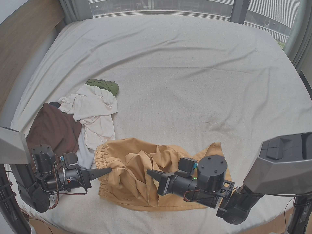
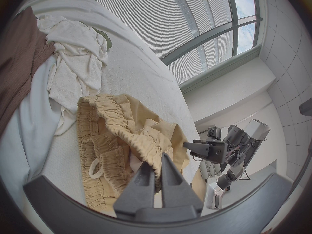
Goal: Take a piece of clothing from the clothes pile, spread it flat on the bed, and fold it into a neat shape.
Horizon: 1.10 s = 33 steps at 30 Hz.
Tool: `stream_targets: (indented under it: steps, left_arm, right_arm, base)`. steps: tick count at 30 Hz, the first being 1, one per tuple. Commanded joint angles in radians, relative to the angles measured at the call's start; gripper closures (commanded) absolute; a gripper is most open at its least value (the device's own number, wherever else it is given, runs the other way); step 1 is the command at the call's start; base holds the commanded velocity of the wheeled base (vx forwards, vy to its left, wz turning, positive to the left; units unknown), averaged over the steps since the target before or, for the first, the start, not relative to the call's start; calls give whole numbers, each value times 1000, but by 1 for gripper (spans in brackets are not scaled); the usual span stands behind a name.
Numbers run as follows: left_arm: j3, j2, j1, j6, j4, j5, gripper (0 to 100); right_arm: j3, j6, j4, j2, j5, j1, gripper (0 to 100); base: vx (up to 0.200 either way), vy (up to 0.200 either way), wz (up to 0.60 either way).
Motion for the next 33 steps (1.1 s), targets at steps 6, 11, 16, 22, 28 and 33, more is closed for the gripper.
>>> stream_targets:
  steps: [6,11,16,22,28,33]
  left_arm:
    - [0,22,-2,3,-2,0,100]
    - [2,21,-2,5,-2,0,100]
    - [3,19,-3,5,-4,0,100]
    - [3,18,-2,5,-4,0,100]
    - [2,16,4,5,-4,0,100]
    - [-3,13,7,5,-4,0,100]
  right_arm:
    - [162,-2,36,-223,1,-74,100]
    - [240,-3,73,-332,1,-95,100]
    - [311,-11,96,-405,1,-144,100]
    - [383,-23,133,-485,9,-212,100]
    - [429,-59,196,-510,47,-279,100]
    - [480,-69,200,-497,78,-286,100]
  base:
    - [0,0,0]
    - [0,0,0]
    - [0,0,0]
    - [0,0,0]
    - [0,0,0]
    - [0,0,0]
